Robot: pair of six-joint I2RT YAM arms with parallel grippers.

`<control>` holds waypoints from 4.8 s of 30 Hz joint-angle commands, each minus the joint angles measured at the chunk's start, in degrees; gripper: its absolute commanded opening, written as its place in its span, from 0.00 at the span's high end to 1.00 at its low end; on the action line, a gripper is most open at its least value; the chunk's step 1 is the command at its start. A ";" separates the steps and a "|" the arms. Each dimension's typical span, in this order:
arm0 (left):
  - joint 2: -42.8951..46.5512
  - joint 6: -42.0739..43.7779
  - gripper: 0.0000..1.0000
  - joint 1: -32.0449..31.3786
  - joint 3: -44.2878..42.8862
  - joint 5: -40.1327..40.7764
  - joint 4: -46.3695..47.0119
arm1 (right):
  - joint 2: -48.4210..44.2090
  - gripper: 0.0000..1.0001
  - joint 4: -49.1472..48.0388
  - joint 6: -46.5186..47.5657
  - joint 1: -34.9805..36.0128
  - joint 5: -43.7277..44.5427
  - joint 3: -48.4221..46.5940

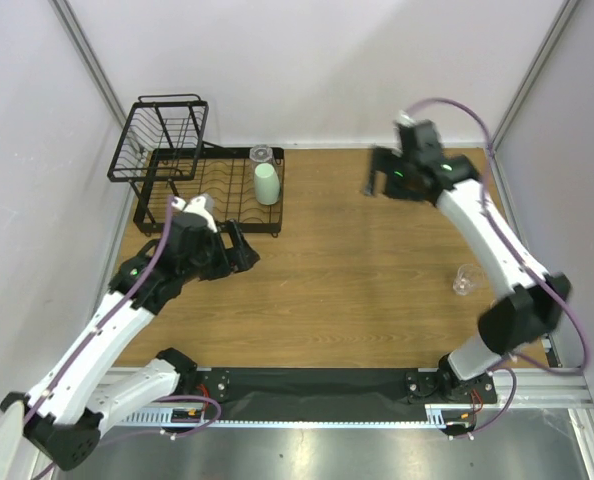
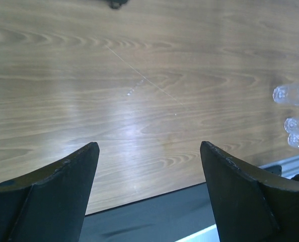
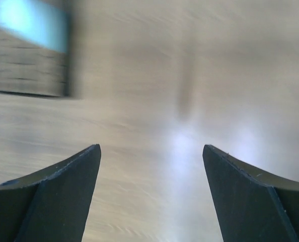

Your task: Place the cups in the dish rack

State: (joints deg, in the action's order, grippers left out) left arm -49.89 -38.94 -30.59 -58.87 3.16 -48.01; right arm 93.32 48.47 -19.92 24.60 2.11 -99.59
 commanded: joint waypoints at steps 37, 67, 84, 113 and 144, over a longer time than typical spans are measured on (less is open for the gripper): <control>-6.80 -9.05 0.19 -0.52 -0.71 -15.90 3.37 | -24.06 0.36 4.19 -7.50 -26.80 17.93 40.35; -6.80 -10.02 0.23 -0.96 -3.44 -15.99 0.99 | -10.00 0.55 -8.57 -10.13 -27.41 17.67 45.71; -3.64 -6.94 0.22 -0.96 -6.78 -17.05 5.12 | -15.35 1.00 -7.51 -9.44 -27.41 5.76 42.91; 11.31 -16.26 0.07 -1.23 5.70 3.35 58.02 | -3.41 1.00 -97.86 -84.67 9.32 -34.90 21.63; 10.78 -2.81 0.06 -4.13 5.87 7.21 64.53 | -0.95 1.00 -95.67 -82.91 16.18 -33.49 16.36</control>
State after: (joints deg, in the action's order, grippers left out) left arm -39.57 -43.79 -34.24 -51.57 8.99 16.03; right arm 94.28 -45.25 -104.09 40.38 -31.38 -79.46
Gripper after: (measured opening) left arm 0.934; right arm 0.040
